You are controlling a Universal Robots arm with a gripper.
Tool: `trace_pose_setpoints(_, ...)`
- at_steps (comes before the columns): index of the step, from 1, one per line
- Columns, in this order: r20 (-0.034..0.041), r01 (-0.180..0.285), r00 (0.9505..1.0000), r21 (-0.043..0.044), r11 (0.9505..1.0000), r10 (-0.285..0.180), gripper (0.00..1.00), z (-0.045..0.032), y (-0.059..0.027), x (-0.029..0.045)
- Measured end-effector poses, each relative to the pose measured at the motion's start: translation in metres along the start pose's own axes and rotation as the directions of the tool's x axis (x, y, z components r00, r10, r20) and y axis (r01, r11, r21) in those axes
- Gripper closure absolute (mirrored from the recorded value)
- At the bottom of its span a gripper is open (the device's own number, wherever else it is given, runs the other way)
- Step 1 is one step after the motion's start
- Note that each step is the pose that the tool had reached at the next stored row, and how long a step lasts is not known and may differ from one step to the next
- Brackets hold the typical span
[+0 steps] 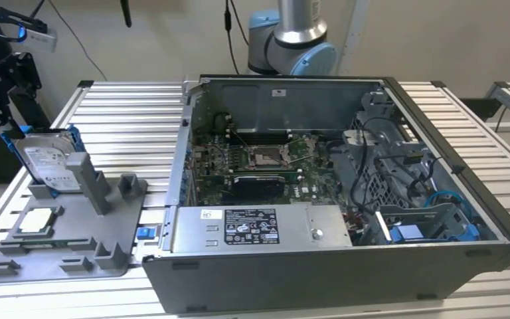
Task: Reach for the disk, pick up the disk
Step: 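Pick up the disk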
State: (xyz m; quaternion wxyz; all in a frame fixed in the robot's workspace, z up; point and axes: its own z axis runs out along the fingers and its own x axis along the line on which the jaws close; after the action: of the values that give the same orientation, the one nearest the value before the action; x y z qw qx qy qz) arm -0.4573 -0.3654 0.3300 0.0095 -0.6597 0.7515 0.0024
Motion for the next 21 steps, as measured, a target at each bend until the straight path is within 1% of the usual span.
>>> trace_pose_setpoints(4,0.0000,0.000,1.0000,0.0001,1.0000,0.000,0.00,0.0002,0.0000,-0.0001)
trace_pose_setpoints(9,0.0001,0.004,1.0000,0.0005,1.0000,-0.004,0.00,0.0033,0.0004,-0.0002)
trace_pose_setpoints(21,0.0019,0.026,0.9997,0.0032,0.9997,-0.026,0.00,0.0193,0.0024,0.0003)
